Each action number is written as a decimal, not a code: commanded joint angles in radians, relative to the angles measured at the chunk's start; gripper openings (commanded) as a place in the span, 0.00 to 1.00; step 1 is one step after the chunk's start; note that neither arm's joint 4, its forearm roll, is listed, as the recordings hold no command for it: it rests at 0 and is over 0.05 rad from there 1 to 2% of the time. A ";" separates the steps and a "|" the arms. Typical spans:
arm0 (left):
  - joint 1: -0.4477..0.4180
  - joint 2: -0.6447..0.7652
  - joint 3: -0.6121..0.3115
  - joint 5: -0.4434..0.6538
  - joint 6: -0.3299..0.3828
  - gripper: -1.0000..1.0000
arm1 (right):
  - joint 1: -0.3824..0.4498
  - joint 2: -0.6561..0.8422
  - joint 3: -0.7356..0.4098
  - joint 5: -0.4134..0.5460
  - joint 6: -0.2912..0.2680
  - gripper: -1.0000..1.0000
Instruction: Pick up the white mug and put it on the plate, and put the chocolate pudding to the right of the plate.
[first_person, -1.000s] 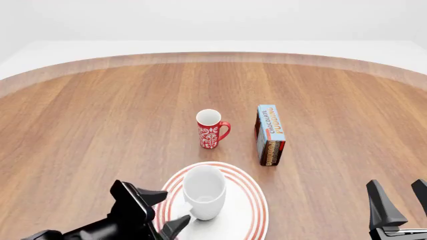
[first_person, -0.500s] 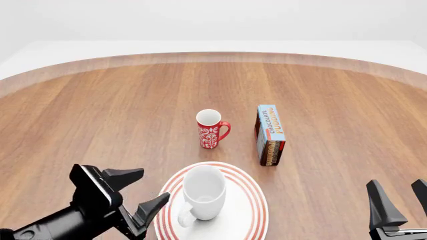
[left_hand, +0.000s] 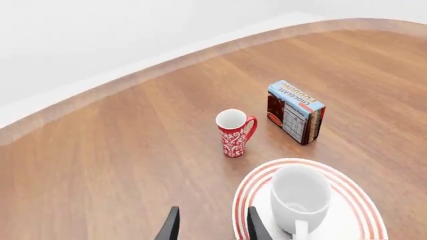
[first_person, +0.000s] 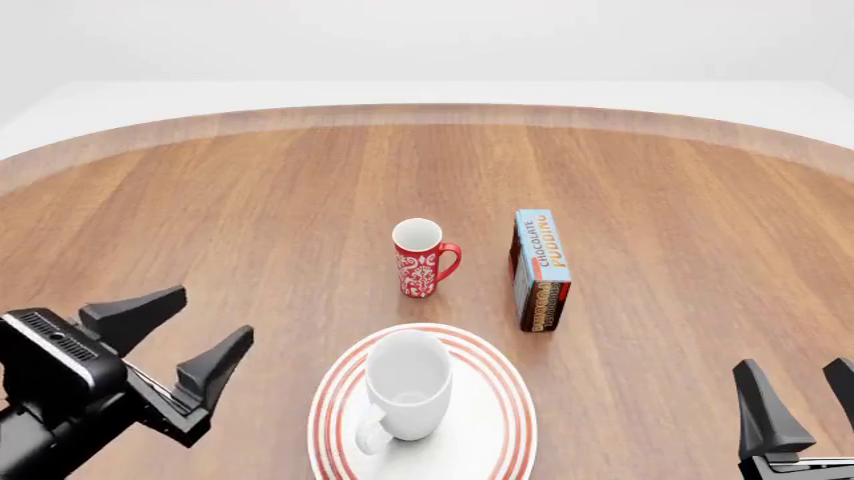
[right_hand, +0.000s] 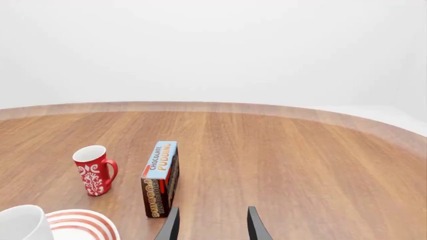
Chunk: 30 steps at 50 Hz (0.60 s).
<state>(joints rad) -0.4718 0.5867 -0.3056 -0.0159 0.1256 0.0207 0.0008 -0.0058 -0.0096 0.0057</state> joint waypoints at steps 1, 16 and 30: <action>0.089 -0.061 0.012 -0.034 -0.008 1.00 | 0.001 0.000 -0.001 -0.001 -0.003 1.00; 0.193 -0.115 0.079 -0.118 -0.043 1.00 | 0.000 0.000 0.000 -0.002 -0.005 1.00; 0.298 -0.180 0.161 -0.182 -0.075 1.00 | 0.001 0.000 0.001 -0.003 -0.006 1.00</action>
<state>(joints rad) -0.2453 0.4535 -0.1917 -0.1625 0.0708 0.0213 0.0006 -0.0055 -0.0115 0.0003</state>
